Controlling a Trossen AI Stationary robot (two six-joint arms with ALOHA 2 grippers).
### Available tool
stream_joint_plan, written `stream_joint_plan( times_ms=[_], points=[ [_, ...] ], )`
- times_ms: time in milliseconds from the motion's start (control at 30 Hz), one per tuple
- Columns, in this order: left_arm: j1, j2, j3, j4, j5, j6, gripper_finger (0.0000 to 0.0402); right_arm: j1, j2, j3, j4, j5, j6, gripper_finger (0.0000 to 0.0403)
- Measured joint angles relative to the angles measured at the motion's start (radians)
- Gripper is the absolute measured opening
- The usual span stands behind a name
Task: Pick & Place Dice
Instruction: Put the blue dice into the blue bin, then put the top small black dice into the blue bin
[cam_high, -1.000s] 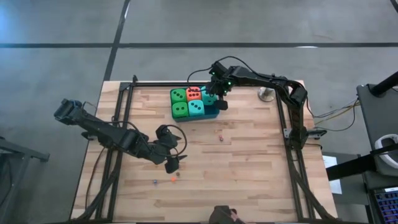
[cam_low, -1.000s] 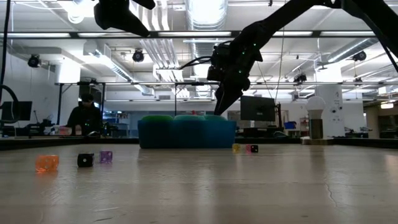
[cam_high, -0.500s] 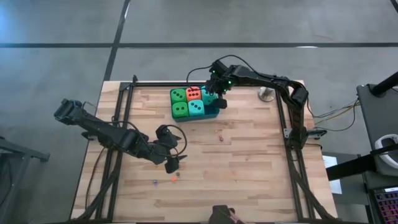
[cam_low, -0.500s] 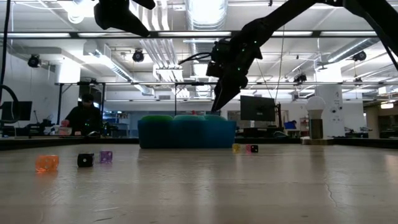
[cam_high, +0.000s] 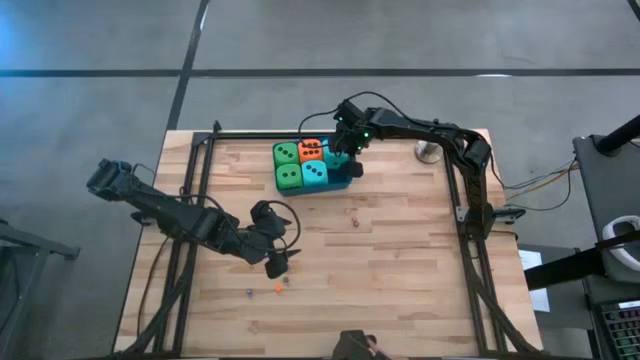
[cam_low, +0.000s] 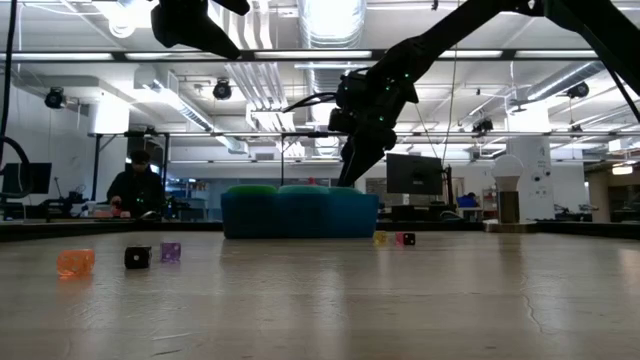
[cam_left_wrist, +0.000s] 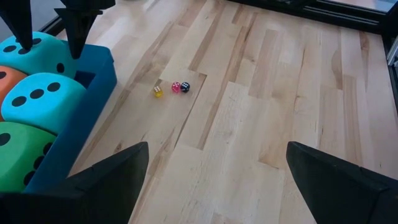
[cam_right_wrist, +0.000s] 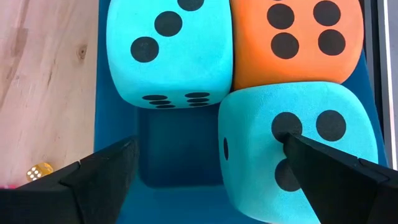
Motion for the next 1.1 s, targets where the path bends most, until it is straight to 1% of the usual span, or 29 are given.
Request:
stream_joint_plan(
  times_ms=[267,500,633,867,1100],
  points=[
    [0.000,0.000,0.000,0.000,0.000,0.000,0.0381,0.000,-0.018,-0.003,-0.005,0.011,0.001,0.0400],
    [0.000,0.000,0.000,0.000,0.000,0.000,0.0380,-0.001,-0.109,-0.006,-0.015,0.028,0.005,0.0400],
    [0.000,0.000,0.000,0.000,0.000,0.000,0.0382,0.002,-0.181,-0.016,-0.034,0.042,0.017,0.0400],
    [0.000,0.000,0.000,0.000,0.000,0.000,0.0381,0.008,-0.349,-0.027,-0.103,0.041,0.024,0.0400],
    [0.000,0.000,0.000,0.000,0.000,0.000,0.0386,0.036,-0.534,-0.117,-0.108,0.041,0.068,0.0400]
  ],
)
